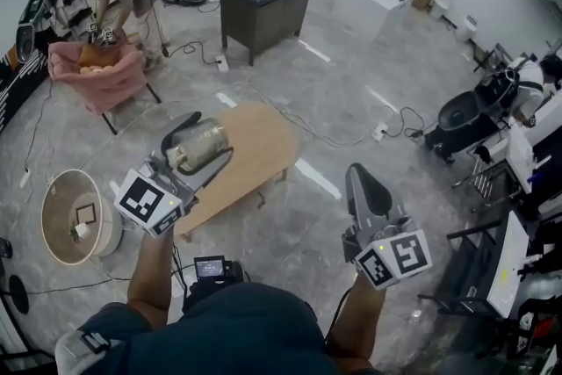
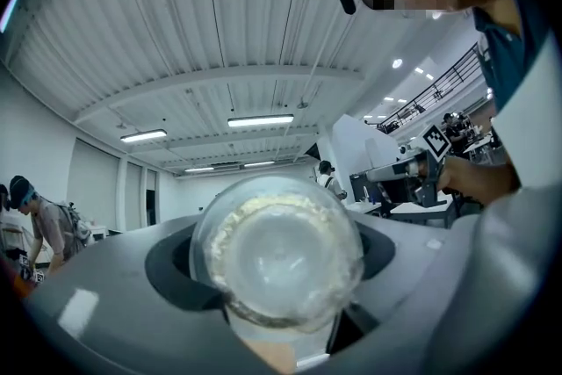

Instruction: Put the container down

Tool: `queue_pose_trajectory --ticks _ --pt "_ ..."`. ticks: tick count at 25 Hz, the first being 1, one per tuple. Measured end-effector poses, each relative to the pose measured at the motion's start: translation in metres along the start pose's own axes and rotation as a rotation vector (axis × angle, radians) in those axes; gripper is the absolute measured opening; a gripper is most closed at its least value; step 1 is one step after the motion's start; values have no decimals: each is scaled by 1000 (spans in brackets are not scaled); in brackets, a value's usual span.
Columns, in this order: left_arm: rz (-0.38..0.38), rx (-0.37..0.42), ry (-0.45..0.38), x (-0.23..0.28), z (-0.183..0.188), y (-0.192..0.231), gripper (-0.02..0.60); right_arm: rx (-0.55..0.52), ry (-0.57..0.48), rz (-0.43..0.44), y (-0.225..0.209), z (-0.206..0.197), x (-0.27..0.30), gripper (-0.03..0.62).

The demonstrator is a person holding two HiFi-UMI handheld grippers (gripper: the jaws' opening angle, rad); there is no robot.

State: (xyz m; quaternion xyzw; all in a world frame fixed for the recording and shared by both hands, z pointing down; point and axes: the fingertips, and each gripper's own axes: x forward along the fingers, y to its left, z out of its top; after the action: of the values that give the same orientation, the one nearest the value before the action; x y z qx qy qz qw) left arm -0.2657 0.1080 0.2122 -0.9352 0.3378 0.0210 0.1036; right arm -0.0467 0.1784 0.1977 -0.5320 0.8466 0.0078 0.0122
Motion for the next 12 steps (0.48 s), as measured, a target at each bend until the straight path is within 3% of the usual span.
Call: queue_pose_trajectory --ticks 12 --pt "-24 -37 -36 15 -19 60 330 -31 46 -6 11 -4 67 11"
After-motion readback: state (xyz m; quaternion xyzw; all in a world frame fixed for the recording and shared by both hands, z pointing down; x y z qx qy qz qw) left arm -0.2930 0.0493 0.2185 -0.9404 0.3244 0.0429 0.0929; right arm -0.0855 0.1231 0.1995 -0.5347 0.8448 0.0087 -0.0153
